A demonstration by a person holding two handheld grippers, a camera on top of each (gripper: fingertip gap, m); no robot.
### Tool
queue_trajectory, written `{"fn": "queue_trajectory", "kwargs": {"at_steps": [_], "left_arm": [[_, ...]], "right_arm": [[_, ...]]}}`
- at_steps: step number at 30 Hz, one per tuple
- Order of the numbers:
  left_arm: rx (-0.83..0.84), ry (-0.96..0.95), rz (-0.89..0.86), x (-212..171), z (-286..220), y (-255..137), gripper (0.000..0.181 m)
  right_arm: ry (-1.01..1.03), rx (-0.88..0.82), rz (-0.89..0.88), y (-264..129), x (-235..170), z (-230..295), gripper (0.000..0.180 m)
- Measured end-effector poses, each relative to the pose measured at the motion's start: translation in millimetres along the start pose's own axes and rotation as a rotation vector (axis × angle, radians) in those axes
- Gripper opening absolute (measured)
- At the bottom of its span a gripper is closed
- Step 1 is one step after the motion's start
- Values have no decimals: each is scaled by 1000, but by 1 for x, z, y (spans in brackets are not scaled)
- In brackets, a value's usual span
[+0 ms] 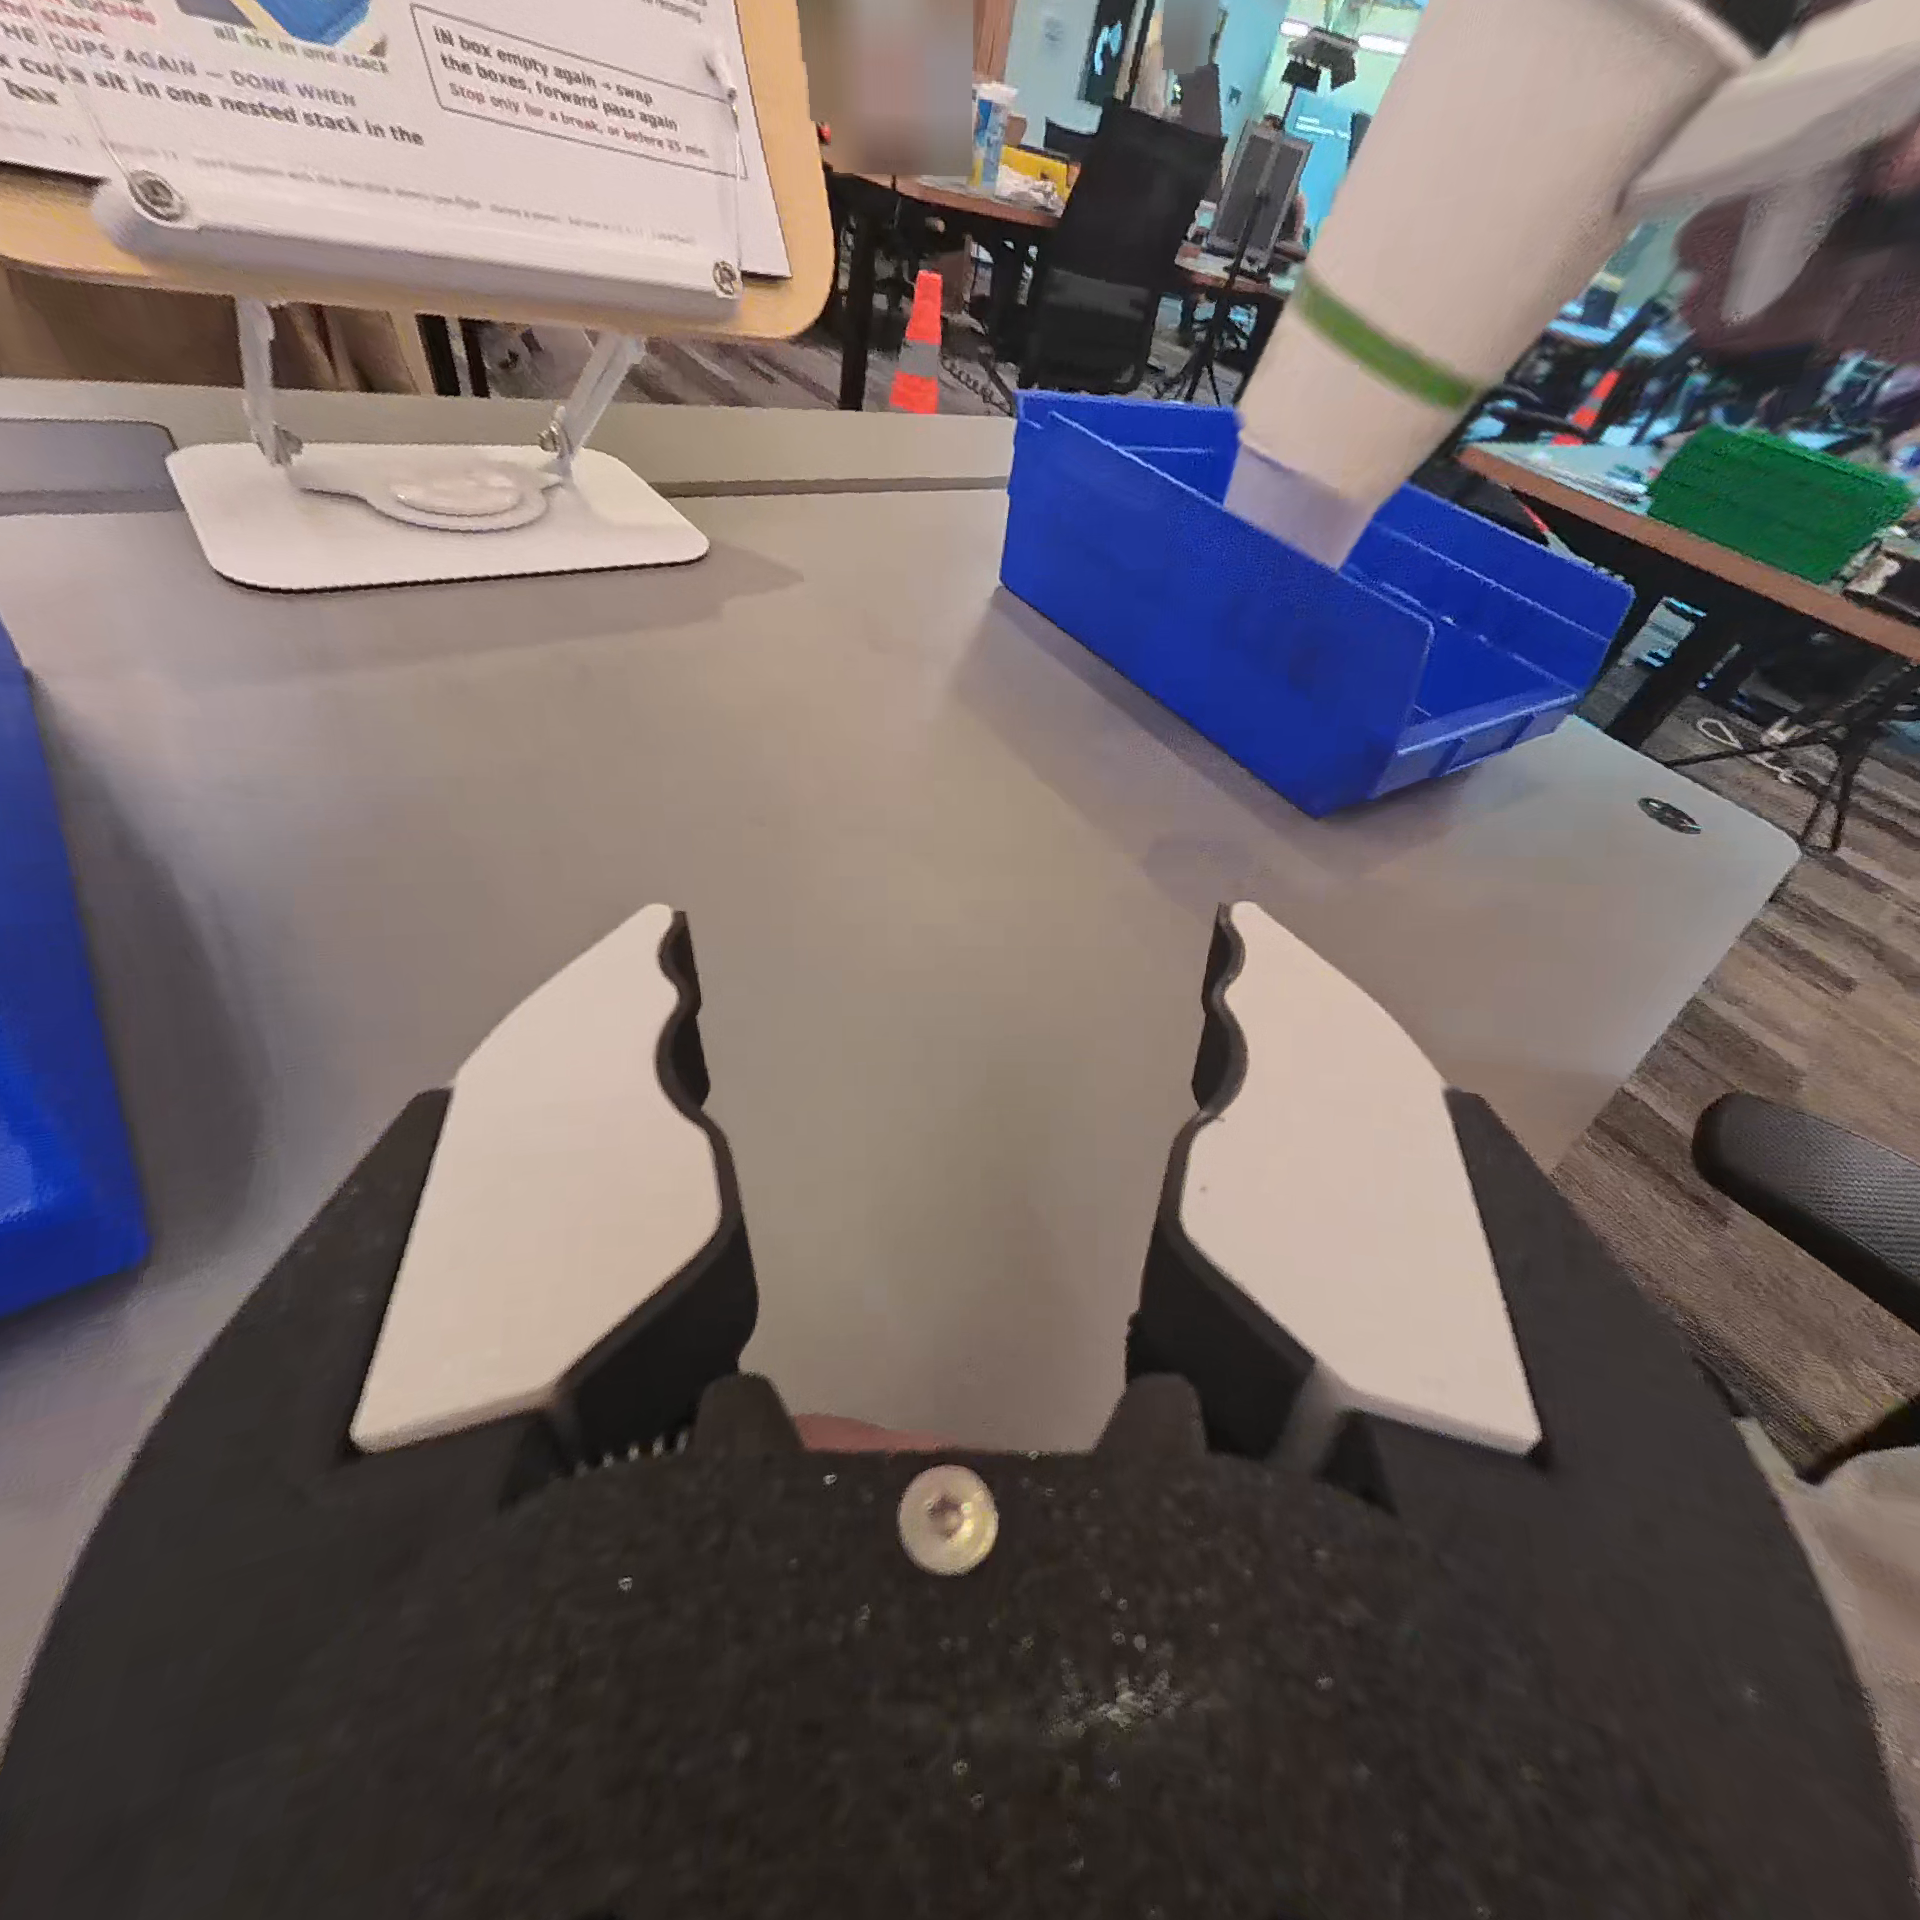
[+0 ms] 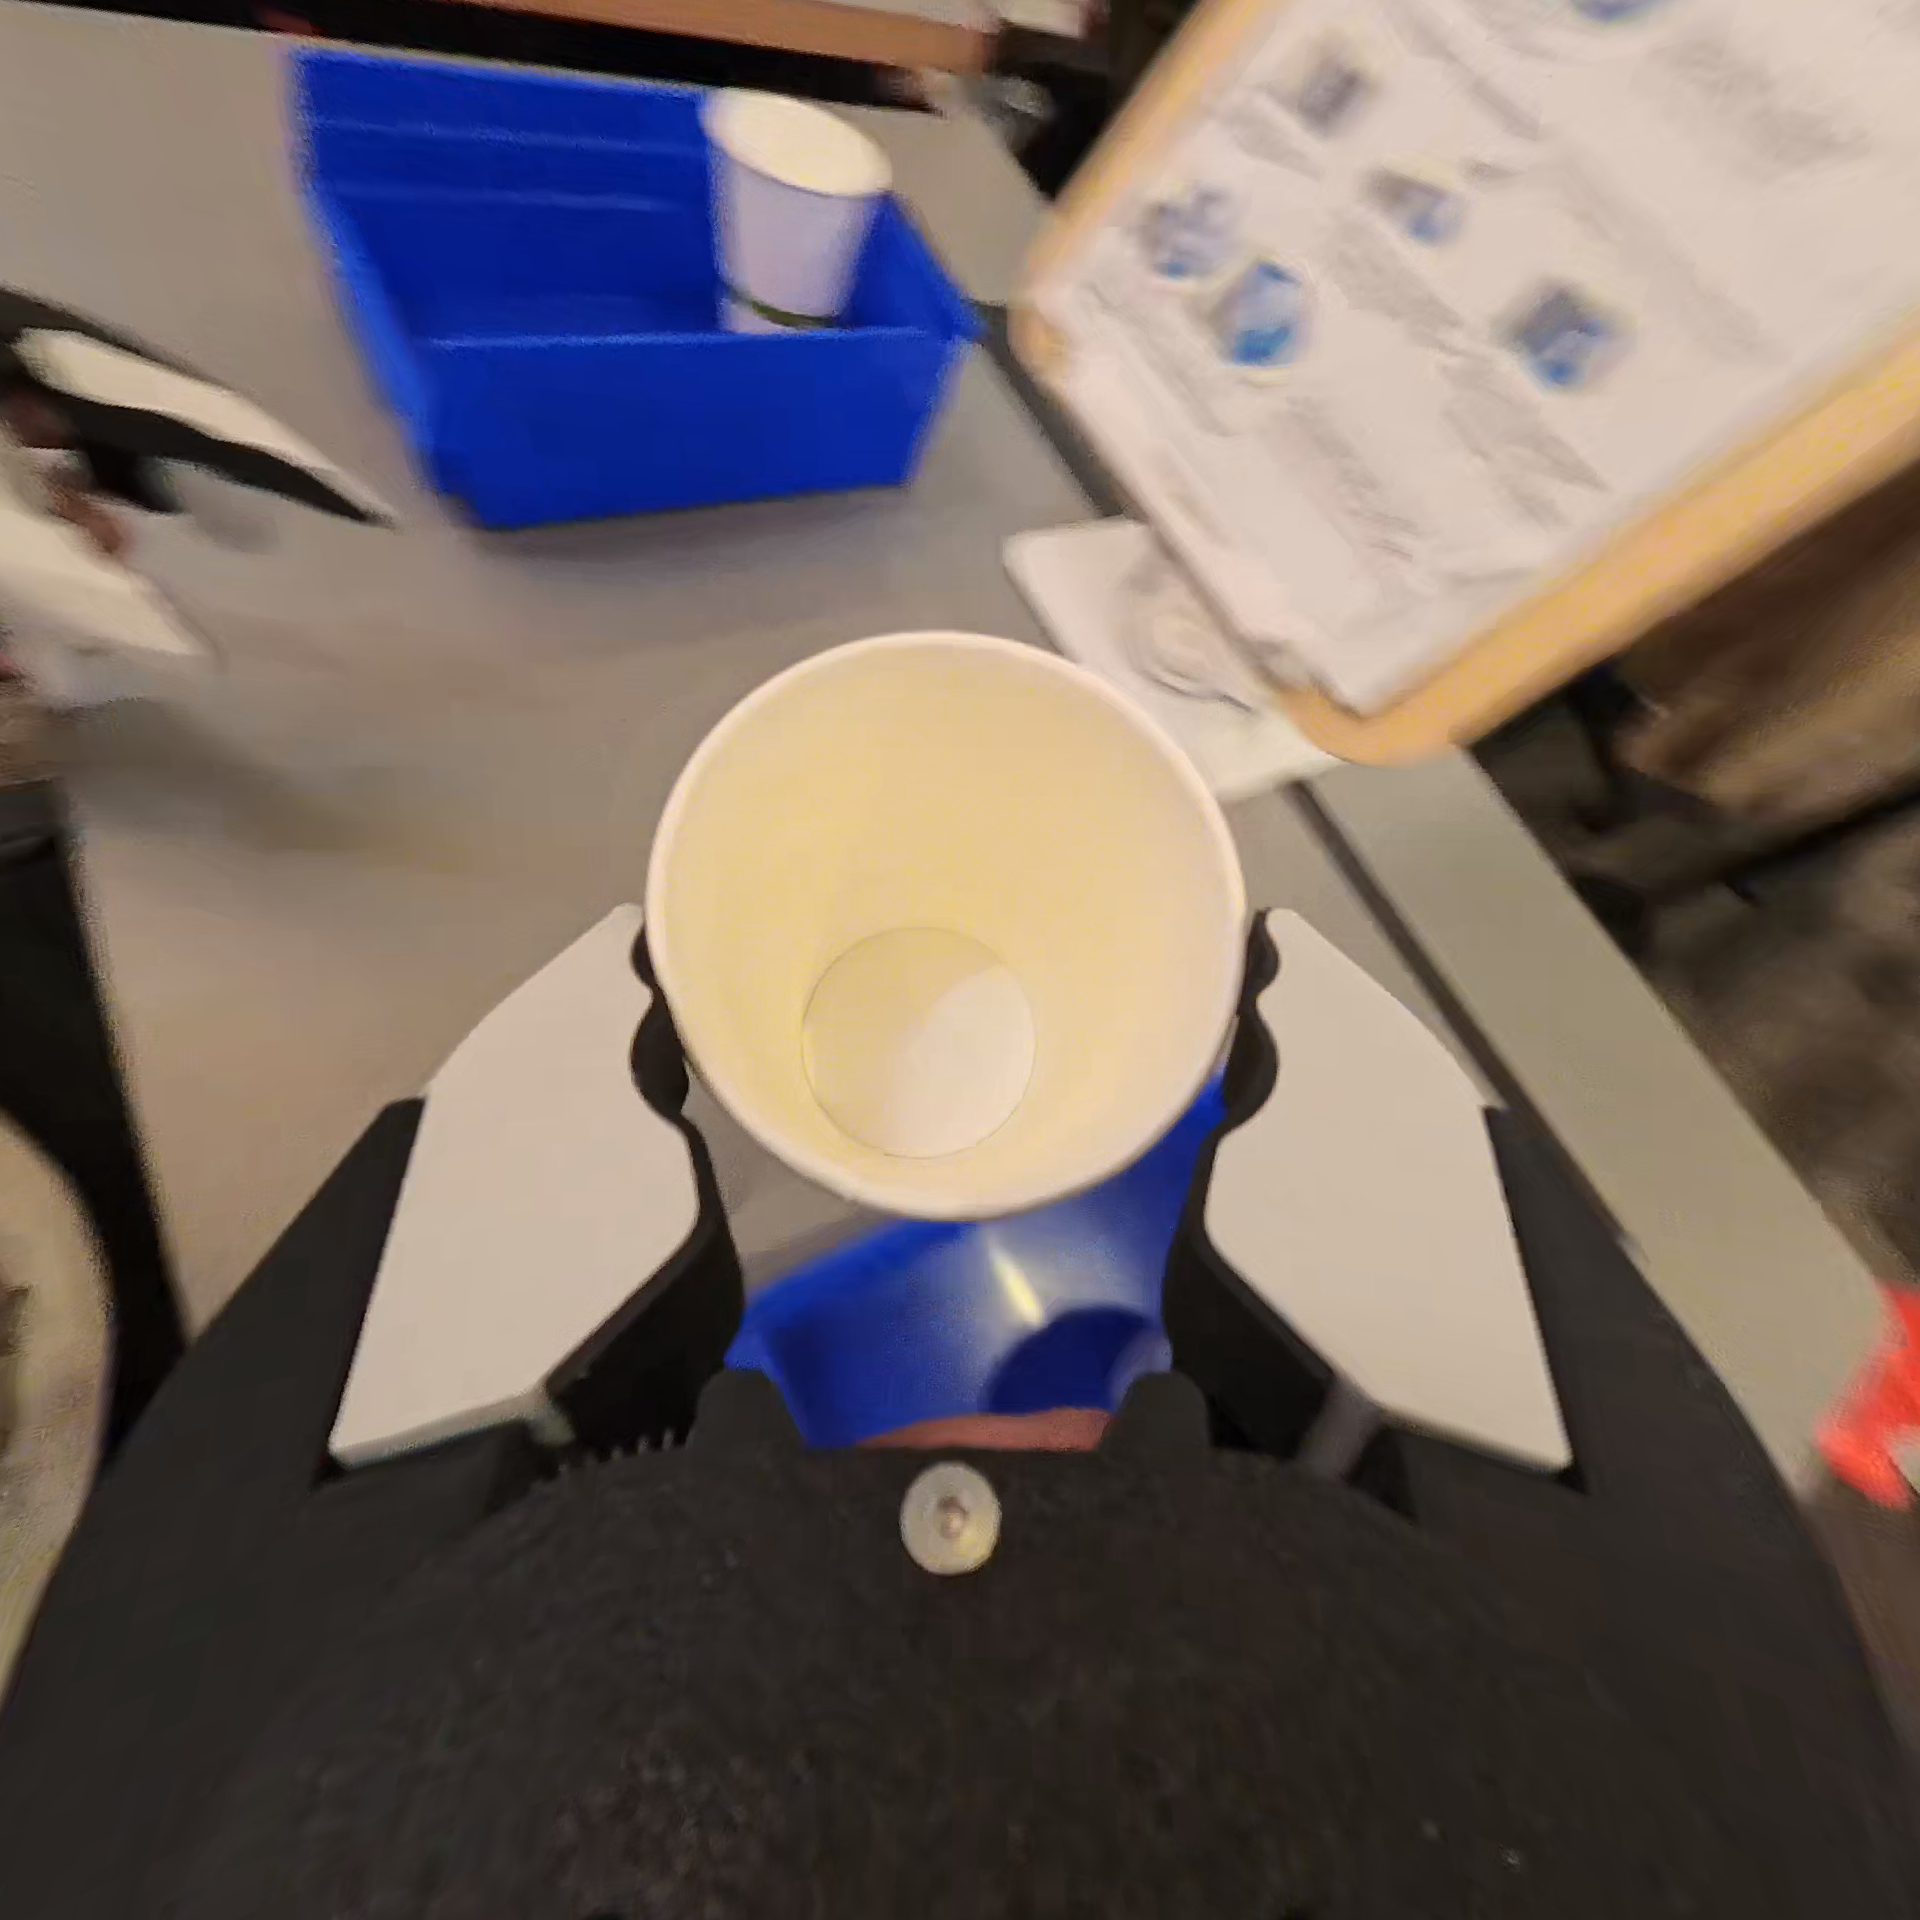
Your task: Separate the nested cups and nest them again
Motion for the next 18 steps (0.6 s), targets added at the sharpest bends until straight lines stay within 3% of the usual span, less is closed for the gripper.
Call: {"fn": "queue_trajectory", "kwargs": {"at_steps": [3,5,9,18], "left_arm": [[-31,15,-6,3,-2,0,91],[-54,29,22,2,-3,2,91],[-73,34,37,-3,-4,1,91],[-40,52,36,1,5,-7,90]], "right_arm": [[167,-241,184,-33,-8,-62,103],[283,-380,188,-47,-12,-95,103],[377,-443,279,-44,-37,-126,103],[443,-451,331,-7,-102,-129,104]]}}
Point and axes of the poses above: each gripper's, where its closed fingertips meet, y out along the fingers, x out of its top, z = x × y across the jaws, the point moved 8 cm from there along -y, back along the fingers, and after that the axes turned 3 degrees about -x, right-handed, at the moved point
